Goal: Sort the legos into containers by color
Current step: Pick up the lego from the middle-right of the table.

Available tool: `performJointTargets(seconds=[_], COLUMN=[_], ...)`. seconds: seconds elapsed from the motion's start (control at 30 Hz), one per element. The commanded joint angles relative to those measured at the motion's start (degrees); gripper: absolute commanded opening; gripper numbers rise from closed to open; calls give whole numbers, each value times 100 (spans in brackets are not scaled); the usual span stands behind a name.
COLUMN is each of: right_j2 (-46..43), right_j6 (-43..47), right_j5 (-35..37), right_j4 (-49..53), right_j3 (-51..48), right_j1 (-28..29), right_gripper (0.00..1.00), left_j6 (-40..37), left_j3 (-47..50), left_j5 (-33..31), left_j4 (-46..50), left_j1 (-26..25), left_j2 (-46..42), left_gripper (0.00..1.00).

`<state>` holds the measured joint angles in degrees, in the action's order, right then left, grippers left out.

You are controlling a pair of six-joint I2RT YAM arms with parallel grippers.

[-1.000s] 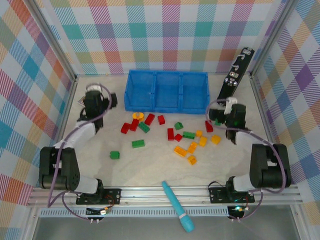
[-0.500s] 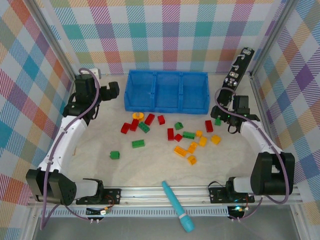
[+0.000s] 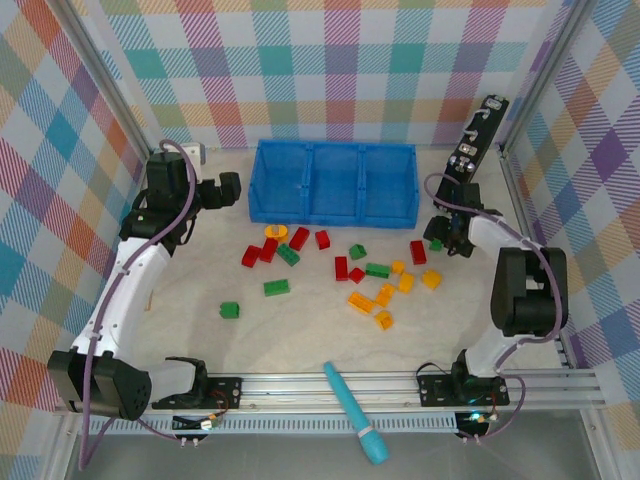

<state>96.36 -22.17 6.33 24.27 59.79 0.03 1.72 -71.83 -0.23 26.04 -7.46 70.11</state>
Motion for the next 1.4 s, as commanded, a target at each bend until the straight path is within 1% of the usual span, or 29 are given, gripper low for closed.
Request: performJointTargets(seconds=[0.0,0.2,0.33,0.47,0.6,0.8,1.0,1.23,1.37], right_j2=[195,587,769,1017,1238,1373,1242,830,558], right_j6=[-41,6,35,132,130,73,75,120,135], right_j5=[97,38,-9,-196,-210,-192,-88,-175,-141], right_j4=[221,424,559,703,902,1085,1176,1352,1558], right_j3=[274,571,749,970,1183,1254,1169,1183,1293], right_j1=[25,31,38,40,41,37,39,50,148], right_gripper=[73,65,63,59,48,39,31,29,29], left_j6=[-97,-50,-27,11,36,4,-46,-49,-55], left_j3=[-1,-129,-101,-60,-53,-42,-10,9,20], left_j5=[111,277,321,401,677,656,647,681,695], left_j4=[94,70,7,-34,-117,-95,-75,-108,-117], left_j1=[-69,-62,-63,-63,-63,-58,-58,-62,-62], left_j2=[-140,36,108,161,190,188,124,100,69], left_gripper=[100,100,100,100,100,100,100,100,100])
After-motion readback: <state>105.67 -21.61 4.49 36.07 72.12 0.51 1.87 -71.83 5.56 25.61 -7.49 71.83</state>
